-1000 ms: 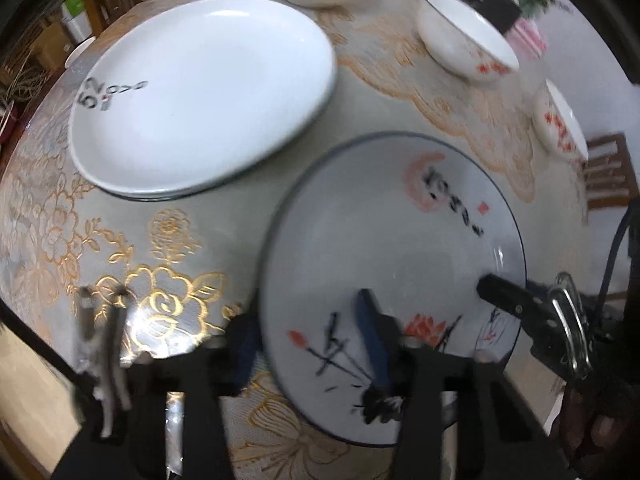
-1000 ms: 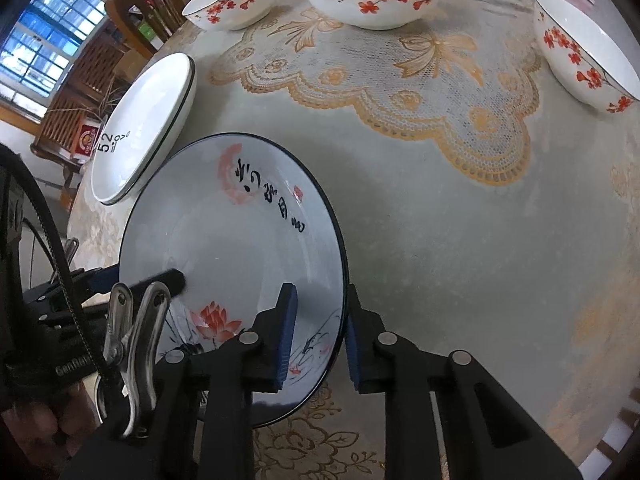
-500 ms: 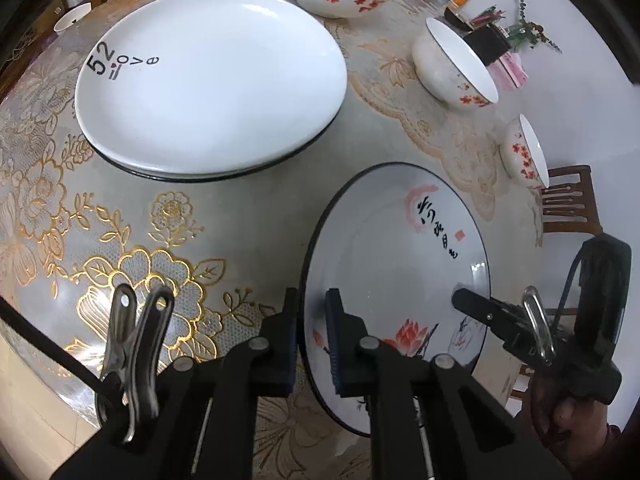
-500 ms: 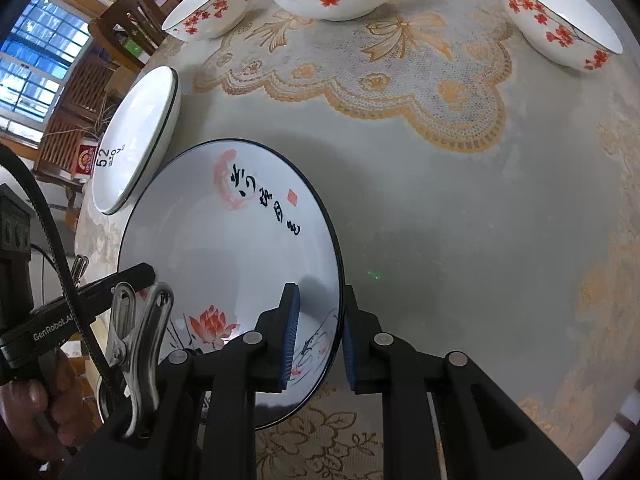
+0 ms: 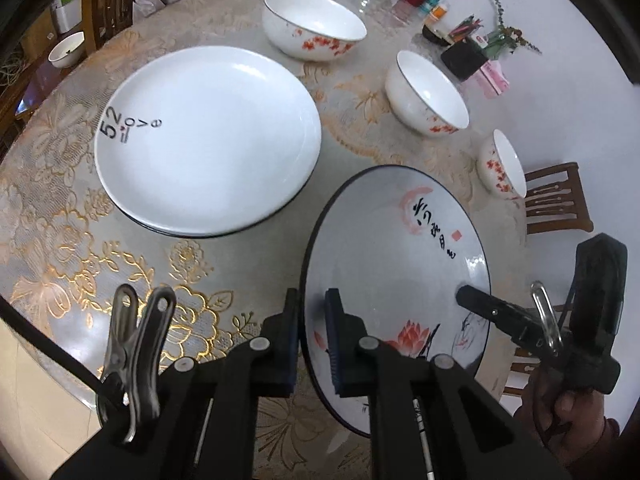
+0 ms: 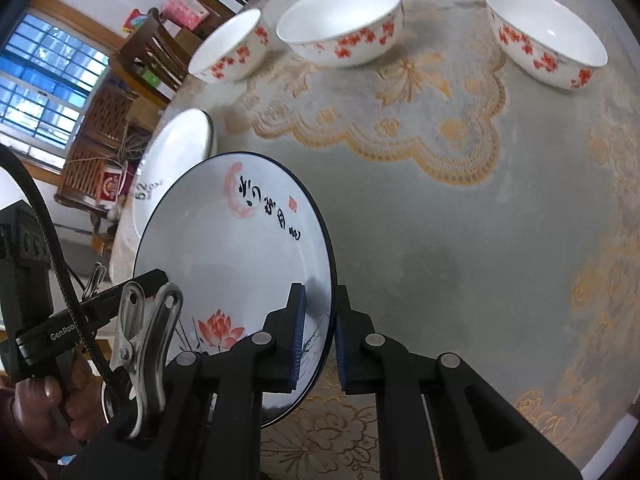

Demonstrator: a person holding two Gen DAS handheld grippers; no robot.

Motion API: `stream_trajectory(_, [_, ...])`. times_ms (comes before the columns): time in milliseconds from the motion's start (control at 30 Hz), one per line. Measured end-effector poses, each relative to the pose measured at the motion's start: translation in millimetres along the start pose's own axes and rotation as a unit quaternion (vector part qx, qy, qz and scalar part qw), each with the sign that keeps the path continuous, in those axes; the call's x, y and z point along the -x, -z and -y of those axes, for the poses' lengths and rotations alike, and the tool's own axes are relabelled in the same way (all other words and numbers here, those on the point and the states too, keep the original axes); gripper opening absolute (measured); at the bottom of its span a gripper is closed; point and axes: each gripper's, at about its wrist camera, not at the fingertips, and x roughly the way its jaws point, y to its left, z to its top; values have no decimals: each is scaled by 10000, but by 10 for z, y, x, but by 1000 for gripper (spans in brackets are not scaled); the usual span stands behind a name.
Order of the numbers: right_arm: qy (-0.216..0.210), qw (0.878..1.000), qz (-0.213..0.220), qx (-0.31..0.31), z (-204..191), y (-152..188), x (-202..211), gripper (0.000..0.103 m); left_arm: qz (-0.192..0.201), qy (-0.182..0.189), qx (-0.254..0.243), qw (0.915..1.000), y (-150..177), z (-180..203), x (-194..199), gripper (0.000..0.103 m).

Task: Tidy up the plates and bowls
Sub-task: 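Lift the lotus-painted plate off the table with the right gripper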

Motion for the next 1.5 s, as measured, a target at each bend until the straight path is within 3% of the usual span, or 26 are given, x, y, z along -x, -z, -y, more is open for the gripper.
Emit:
stream_trajectory(267, [-81, 9997, 183, 121, -215, -142, 123, 13, 183, 57, 90, 9998, -144, -64, 295, 11])
stream_trajectory(567, [-93, 9993, 348, 126, -424, -299, 200, 13, 298, 92, -136, 9994, -385, -154, 475, 12])
stream_trajectory(1000, [-159, 9990, 410, 41, -835, -515, -31, 13, 264, 149, -123, 9995, -718, -612, 621, 11])
stream_trajectory(1500, [-61, 9988, 459, 140, -1102, -536, -34, 13, 275, 239, -29, 9993, -820, -898, 752, 11])
